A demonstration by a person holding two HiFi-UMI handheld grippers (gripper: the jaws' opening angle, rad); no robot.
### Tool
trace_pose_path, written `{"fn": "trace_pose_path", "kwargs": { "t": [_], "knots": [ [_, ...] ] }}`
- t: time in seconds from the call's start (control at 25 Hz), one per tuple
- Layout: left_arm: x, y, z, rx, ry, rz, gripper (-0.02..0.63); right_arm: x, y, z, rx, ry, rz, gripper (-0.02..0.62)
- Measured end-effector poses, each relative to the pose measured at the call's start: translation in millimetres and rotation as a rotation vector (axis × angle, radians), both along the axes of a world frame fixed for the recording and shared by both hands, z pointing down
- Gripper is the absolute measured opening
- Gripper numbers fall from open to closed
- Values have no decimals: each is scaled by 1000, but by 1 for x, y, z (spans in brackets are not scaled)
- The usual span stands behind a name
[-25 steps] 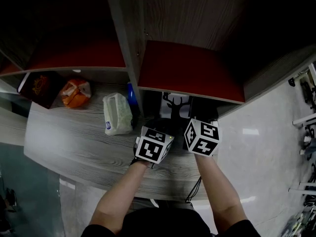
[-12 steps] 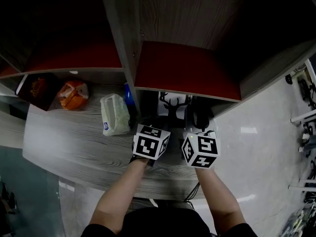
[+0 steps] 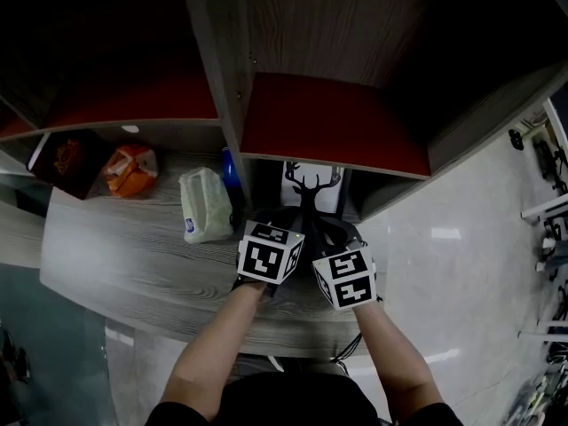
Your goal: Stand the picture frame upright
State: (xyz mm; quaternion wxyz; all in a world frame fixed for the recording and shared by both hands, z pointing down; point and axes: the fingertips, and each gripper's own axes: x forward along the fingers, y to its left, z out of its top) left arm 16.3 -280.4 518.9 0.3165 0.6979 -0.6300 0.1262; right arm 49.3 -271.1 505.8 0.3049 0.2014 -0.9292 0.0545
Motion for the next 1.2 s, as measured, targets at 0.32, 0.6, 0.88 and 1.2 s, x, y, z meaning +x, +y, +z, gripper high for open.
{"fn": "trace_pose_path", "kwargs": {
  "t": [0.32, 0.6, 0.88, 1.2],
  "knots": [
    [-1, 1, 0, 4, -4, 8, -3, -4, 9, 19, -86, 60, -74, 2],
    [-1, 1, -1, 7, 0, 13, -3, -9, 16, 29, -144, 95, -130, 0],
    [-4, 4, -7, 38, -31, 22, -2, -12, 16, 30, -181, 86, -140, 0],
    [-3, 12, -25, 93, -88, 53, -2, -16, 17, 29, -187, 82, -144, 0]
  ]
}}
